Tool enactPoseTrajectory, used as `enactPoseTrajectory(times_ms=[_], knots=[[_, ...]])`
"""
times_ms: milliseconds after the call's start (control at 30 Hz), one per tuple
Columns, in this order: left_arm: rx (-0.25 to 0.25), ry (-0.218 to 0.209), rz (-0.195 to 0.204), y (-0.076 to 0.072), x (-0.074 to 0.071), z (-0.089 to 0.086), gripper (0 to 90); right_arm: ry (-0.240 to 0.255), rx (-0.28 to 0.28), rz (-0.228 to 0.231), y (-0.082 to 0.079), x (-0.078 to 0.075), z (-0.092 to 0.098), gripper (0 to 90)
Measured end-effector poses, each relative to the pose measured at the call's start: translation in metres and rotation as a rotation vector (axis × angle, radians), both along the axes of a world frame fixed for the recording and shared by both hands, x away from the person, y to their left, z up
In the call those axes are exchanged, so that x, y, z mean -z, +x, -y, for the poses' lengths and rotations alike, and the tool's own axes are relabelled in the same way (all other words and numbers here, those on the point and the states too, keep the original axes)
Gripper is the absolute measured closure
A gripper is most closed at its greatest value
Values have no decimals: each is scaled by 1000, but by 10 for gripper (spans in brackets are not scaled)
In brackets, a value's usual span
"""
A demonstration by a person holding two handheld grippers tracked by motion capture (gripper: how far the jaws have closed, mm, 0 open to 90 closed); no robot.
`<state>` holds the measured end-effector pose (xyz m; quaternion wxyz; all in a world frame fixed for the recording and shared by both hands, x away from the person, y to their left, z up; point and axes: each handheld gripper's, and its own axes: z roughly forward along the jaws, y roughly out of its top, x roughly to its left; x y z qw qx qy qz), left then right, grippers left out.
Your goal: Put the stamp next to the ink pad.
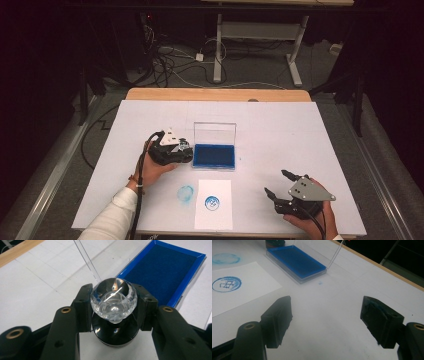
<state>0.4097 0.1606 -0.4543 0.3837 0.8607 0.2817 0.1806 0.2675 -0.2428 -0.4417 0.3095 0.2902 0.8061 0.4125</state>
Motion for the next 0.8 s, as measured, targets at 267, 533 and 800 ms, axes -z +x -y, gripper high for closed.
enactPoseTrajectory(times_ms=[267, 533, 800], knots=[[-3, -1, -5, 0, 2, 1, 519, -3, -2, 0, 0, 0, 0, 257], [-7, -13, 27, -3, -3, 1, 484, -2, -3, 0, 0, 0, -1, 258], [-20, -27, 68, -8, -11, 1, 424, -7, -6, -1, 0, 0, -2, 259]])
